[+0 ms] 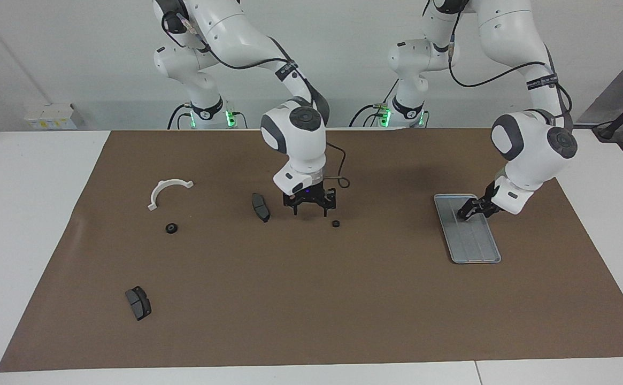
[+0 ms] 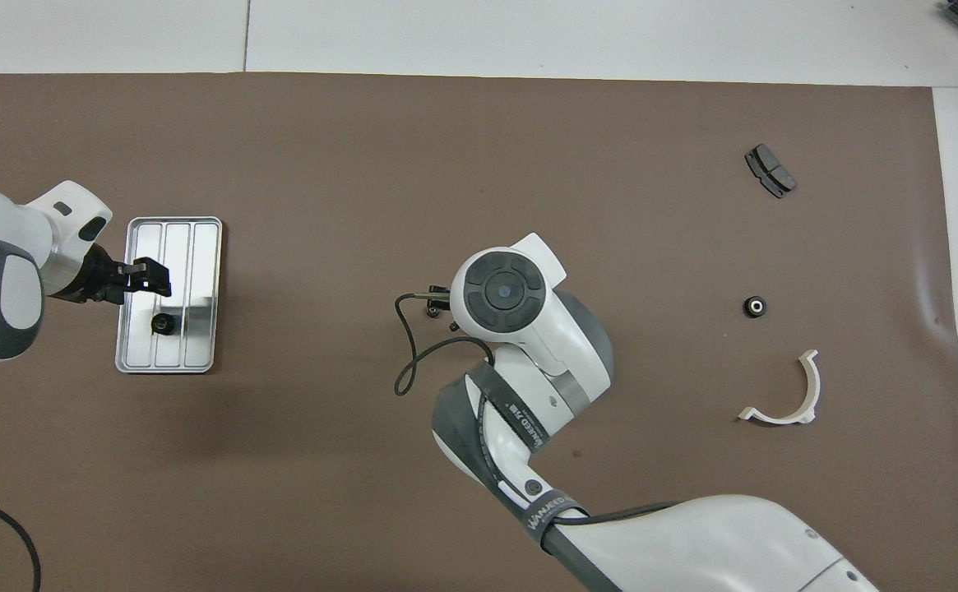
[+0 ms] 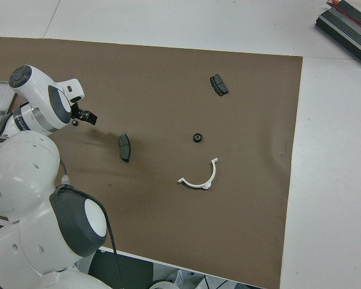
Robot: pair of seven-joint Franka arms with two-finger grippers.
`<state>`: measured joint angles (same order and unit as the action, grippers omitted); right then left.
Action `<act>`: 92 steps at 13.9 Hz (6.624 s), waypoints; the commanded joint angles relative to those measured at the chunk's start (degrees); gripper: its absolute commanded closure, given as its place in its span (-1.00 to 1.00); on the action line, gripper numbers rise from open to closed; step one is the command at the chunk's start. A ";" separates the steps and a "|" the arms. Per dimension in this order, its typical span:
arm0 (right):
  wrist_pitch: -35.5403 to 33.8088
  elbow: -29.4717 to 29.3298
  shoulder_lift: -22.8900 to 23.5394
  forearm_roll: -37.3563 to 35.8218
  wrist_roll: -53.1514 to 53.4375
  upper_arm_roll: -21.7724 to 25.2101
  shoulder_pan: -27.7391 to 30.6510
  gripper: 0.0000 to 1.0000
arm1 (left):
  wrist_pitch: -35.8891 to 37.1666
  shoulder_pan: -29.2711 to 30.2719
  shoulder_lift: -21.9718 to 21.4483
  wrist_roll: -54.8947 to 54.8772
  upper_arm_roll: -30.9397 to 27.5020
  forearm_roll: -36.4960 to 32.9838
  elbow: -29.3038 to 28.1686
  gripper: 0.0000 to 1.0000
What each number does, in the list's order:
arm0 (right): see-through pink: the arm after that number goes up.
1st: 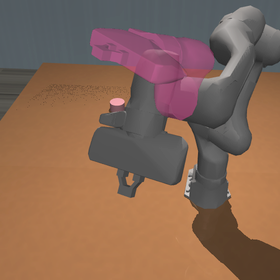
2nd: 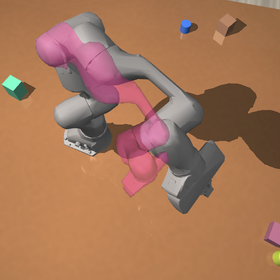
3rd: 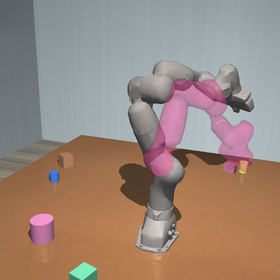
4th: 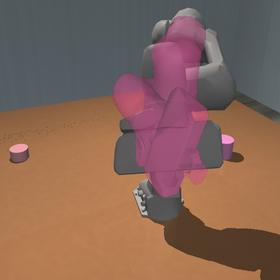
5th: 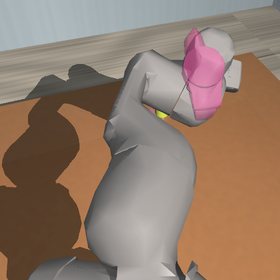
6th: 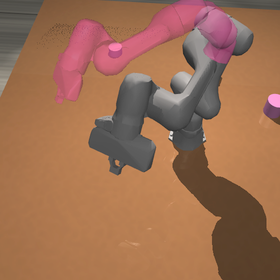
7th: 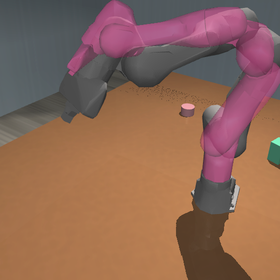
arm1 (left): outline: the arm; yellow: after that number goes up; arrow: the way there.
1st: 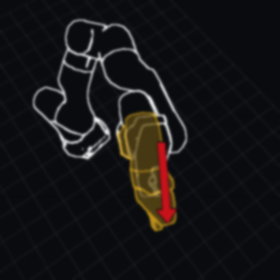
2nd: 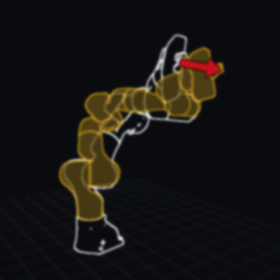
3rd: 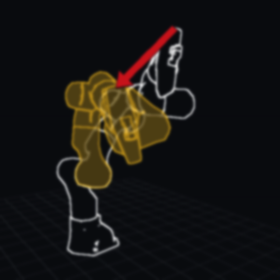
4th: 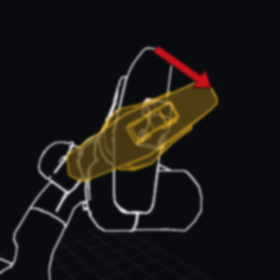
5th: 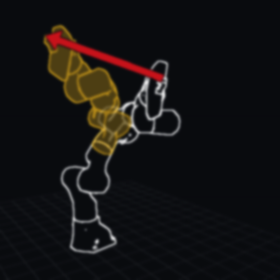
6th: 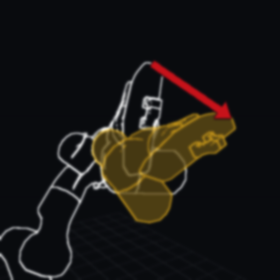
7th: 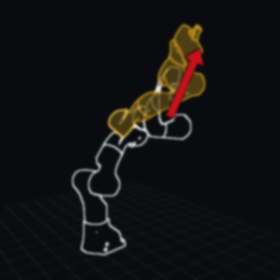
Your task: Place bearing gear from tray to pile
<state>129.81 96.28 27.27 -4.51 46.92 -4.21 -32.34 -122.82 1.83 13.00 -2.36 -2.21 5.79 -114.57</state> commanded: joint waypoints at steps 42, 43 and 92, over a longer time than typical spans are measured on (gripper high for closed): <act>8.34 11.39 -6.18 -2.87 -23.61 0.70 20.55 1.00 | 5.76 -22.72 -2.02 41.09 2.30 -0.08 4.97 1.00; 8.61 11.04 -5.66 -2.87 -24.41 0.70 21.52 1.00 | 3.58 -25.27 -1.32 44.69 2.30 -0.08 4.97 1.00; -0.88 -6.63 7.36 -4.98 3.88 -1.32 -5.10 -0.50 | 34.67 -4.13 -11.51 5.35 1.34 -6.67 25.71 -1.00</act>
<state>127.84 88.84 34.84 -8.12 49.74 -5.52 -37.47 -87.28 -4.31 2.93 3.18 -0.39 0.01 -87.86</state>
